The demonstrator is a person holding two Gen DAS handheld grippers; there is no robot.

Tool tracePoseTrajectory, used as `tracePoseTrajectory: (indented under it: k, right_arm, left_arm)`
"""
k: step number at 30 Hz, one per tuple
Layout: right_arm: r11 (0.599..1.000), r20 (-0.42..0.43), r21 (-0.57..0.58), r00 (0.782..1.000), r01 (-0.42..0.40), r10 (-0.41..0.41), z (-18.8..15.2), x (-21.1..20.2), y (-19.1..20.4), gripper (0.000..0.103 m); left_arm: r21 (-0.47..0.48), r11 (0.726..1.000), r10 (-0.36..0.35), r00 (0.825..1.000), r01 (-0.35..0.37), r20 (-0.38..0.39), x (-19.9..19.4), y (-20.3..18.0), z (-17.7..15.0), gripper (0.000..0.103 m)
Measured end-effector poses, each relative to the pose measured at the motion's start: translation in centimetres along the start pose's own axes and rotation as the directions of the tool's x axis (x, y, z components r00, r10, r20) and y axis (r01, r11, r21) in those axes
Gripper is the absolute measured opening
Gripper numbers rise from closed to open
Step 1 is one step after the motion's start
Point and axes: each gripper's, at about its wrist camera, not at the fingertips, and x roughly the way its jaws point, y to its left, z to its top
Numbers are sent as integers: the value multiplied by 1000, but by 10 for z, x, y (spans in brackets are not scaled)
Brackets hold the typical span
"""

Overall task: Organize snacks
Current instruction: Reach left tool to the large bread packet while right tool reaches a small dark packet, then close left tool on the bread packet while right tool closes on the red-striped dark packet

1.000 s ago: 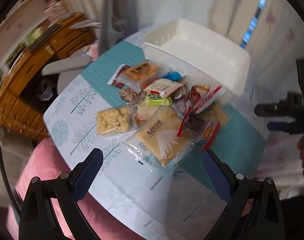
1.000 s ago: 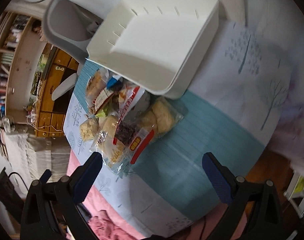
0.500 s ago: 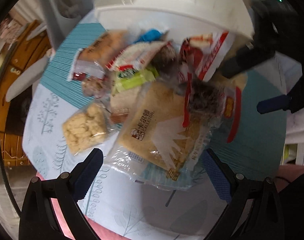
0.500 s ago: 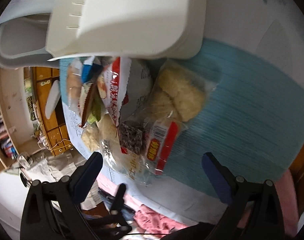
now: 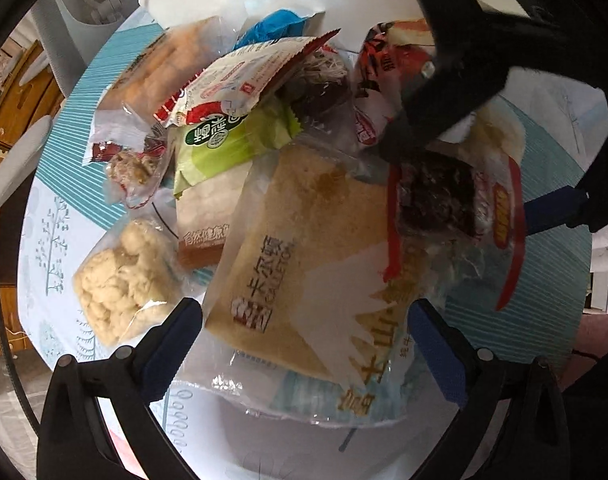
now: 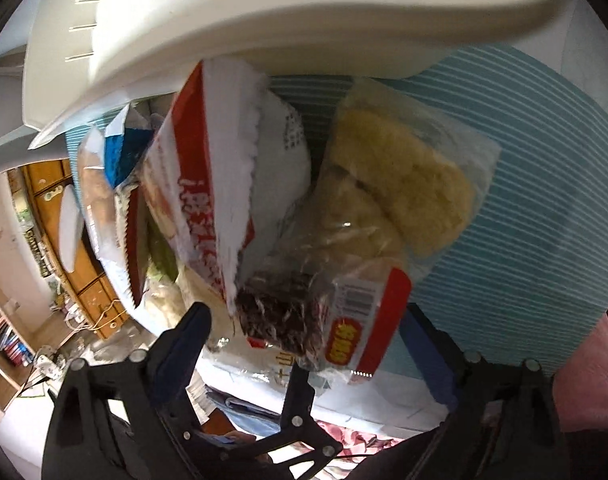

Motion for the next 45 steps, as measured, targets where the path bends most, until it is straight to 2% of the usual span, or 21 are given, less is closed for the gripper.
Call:
tracePoseTrajectory:
  k: [2, 9, 12, 13, 15, 17, 21, 25, 26, 30, 36, 42, 45]
  right_arm:
    - [1000, 10, 7, 1000, 27, -27, 1, 1, 2, 86]
    - [998, 15, 24, 998, 59, -60, 3, 0, 5, 76]
    - [998, 11, 22, 998, 54, -54, 4, 2, 11, 67]
    - [998, 8, 19, 998, 56, -56, 4, 2, 12, 61]
    - [999, 9, 20, 999, 50, -50, 4, 2, 13, 58]
    - [999, 10, 18, 999, 42, -42, 3, 2, 13, 51]
    - [1000, 17, 10, 1000, 21, -21, 1, -2, 12, 42]
    - [1000, 28, -7, 1000, 3, -3, -2, -12, 6, 24]
    - [1000, 34, -11, 999, 5, -5, -4, -13, 5, 20]
    - [1000, 25, -11, 999, 29, -29, -9, -14, -5, 19]
    - [999, 11, -24, 1000, 25, -25, -29, -18, -20, 19]
    - [999, 34, -51, 999, 4, -2, -40, -34, -34, 19]
    - [998, 48, -56, 999, -6, 9, -47, -43, -44, 19]
  left_arm:
    - [-4, 1000, -18, 1000, 18, 5, 3, 2, 2, 103]
    - [-23, 998, -66, 998, 67, 14, 15, 10, 11, 103]
    - [-32, 997, -68, 997, 69, 28, 18, 7, 12, 103]
    - [-33, 997, -69, 997, 70, 34, 19, 7, 10, 103]
    - [-45, 996, -71, 997, 72, 39, 21, 7, 7, 103]
    - [-69, 994, -78, 996, 80, 36, 20, 4, 1, 102]
    - [-141, 984, -103, 994, 108, 44, 21, 10, -10, 95]
    - [-199, 971, -120, 991, 130, 59, 20, 12, -22, 84]
    - [-222, 966, -118, 991, 130, 68, 18, 14, -26, 78]
    - [-362, 916, -143, 984, 173, 108, 14, 35, -42, 54]
    - [-518, 822, -179, 971, 237, 161, 14, 59, -70, 33]
    - [-617, 737, -189, 961, 276, 204, 14, 55, -109, 25]
    - [-645, 709, -181, 957, 285, 225, 9, 53, -125, 22]
